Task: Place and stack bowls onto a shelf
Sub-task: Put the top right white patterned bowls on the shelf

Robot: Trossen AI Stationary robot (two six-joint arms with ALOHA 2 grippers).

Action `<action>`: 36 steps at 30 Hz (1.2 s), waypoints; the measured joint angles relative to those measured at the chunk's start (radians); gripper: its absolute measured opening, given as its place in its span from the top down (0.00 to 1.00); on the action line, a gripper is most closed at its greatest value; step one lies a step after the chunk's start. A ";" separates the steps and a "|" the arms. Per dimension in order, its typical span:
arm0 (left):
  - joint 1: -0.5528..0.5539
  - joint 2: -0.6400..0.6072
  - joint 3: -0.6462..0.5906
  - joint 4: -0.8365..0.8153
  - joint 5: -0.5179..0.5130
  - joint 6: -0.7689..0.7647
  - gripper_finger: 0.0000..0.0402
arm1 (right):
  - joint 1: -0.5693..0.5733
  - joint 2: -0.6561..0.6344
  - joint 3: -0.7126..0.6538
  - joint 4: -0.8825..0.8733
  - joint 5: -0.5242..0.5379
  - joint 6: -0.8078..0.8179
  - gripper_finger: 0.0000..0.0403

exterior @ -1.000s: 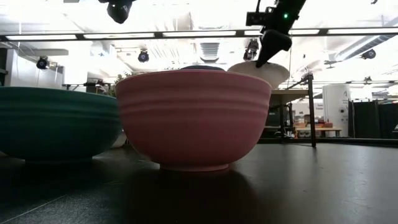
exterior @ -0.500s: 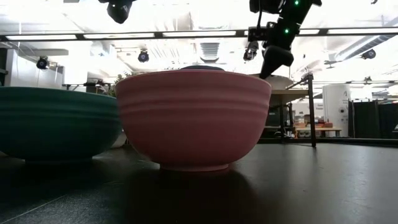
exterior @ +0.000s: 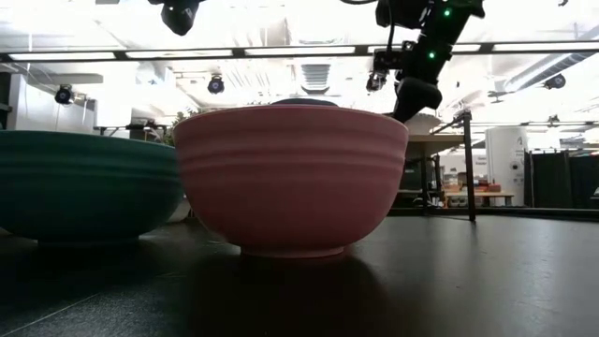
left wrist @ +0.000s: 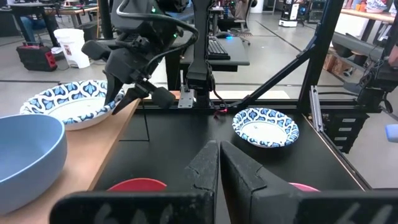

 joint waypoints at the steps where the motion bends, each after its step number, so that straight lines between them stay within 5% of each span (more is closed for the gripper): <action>1: 0.000 0.000 0.000 0.000 0.000 0.000 1.00 | 0.000 0.000 0.005 0.001 0.001 0.000 0.81; 18: 0.000 0.000 0.000 0.000 0.000 0.000 1.00 | -0.013 0.014 0.046 0.002 -0.003 0.048 0.82; 26: 0.000 0.000 0.000 0.000 0.000 -0.003 1.00 | -0.013 0.036 0.045 0.057 0.006 -0.010 0.93; 30: 0.000 0.000 0.000 0.000 0.000 -0.003 1.00 | -0.018 0.047 0.045 0.059 0.009 0.022 0.86; 36: 0.000 0.000 0.000 0.000 0.000 -0.003 1.00 | -0.036 0.047 0.045 0.059 0.010 0.093 0.62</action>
